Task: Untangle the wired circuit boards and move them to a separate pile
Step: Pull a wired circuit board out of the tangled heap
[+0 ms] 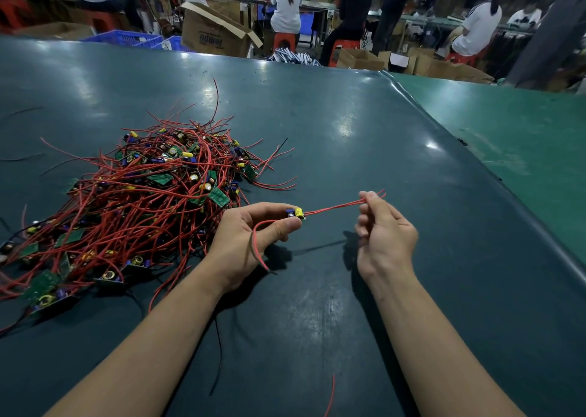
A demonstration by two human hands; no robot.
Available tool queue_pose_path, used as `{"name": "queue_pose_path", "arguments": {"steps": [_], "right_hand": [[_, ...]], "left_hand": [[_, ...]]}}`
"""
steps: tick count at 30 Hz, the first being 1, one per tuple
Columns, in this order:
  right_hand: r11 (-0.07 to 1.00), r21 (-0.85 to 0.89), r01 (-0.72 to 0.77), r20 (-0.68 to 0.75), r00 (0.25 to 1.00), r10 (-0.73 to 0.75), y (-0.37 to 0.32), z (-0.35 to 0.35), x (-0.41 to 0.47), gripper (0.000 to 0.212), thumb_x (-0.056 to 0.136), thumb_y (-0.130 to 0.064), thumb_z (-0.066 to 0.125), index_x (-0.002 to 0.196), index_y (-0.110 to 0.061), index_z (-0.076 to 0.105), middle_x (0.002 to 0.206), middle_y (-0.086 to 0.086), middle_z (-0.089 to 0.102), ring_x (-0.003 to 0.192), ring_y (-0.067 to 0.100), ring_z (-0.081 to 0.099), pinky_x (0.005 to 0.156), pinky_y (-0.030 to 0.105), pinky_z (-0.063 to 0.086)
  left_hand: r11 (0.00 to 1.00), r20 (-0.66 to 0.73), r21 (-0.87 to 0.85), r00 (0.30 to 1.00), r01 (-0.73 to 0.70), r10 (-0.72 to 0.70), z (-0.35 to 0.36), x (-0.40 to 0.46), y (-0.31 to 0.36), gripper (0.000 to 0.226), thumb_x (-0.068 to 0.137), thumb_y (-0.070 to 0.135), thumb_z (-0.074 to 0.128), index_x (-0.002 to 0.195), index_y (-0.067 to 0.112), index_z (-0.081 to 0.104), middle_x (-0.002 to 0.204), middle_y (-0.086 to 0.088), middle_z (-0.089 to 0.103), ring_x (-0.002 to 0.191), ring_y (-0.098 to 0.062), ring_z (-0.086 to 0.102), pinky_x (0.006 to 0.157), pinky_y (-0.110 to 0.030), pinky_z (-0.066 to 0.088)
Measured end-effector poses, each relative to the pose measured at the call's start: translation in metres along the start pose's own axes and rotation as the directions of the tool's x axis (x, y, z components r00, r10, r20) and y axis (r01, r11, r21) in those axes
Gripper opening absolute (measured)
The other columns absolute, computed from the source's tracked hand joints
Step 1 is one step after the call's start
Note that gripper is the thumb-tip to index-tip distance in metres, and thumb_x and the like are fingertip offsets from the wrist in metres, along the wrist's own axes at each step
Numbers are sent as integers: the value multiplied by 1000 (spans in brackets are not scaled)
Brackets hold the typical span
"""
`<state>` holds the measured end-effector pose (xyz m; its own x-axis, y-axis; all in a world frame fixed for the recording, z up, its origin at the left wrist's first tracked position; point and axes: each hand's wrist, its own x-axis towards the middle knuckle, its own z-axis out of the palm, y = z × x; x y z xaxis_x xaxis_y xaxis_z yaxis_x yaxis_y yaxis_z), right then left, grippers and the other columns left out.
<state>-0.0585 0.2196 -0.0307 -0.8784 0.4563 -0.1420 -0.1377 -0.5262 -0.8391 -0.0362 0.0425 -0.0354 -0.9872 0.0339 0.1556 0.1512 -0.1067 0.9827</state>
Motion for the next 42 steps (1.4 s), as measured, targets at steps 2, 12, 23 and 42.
{"name": "queue_pose_path", "arguments": {"steps": [2,12,23,42], "right_hand": [[999,36,3,-26,1000,-3,1,0,1,17,89,-4,67,72,-4,69,54,-2,60,41,5,45,37,16,31],[938,-322,128,12,991,-131,7,-7,5,20,89,-11,71,106,-11,60,75,-1,56,47,7,51,41,21,40],[537,-478,695,668,685,-292,23,3,-30,7,85,-6,74,90,-11,74,81,-2,65,65,6,56,60,16,43],[996,-72,-58,534,841,88,7,12,-42,12,81,-14,67,85,-11,78,72,0,65,51,9,50,39,18,34]], "left_hand": [[1000,-3,-8,1000,-9,9,0,0,0,15,76,1,74,88,11,75,71,3,73,58,-6,58,60,-14,48],[997,-157,-74,988,-21,9,-1,2,-3,15,78,23,70,83,10,64,67,5,66,60,-7,55,56,-19,46],[907,-222,216,886,-362,407,-2,-1,-10,24,76,8,72,79,15,49,98,-8,72,107,-17,68,94,-37,52],[94,237,801,457,-591,857,3,-7,-2,21,89,15,73,108,8,75,85,-5,67,73,-24,56,70,-41,45]]}}
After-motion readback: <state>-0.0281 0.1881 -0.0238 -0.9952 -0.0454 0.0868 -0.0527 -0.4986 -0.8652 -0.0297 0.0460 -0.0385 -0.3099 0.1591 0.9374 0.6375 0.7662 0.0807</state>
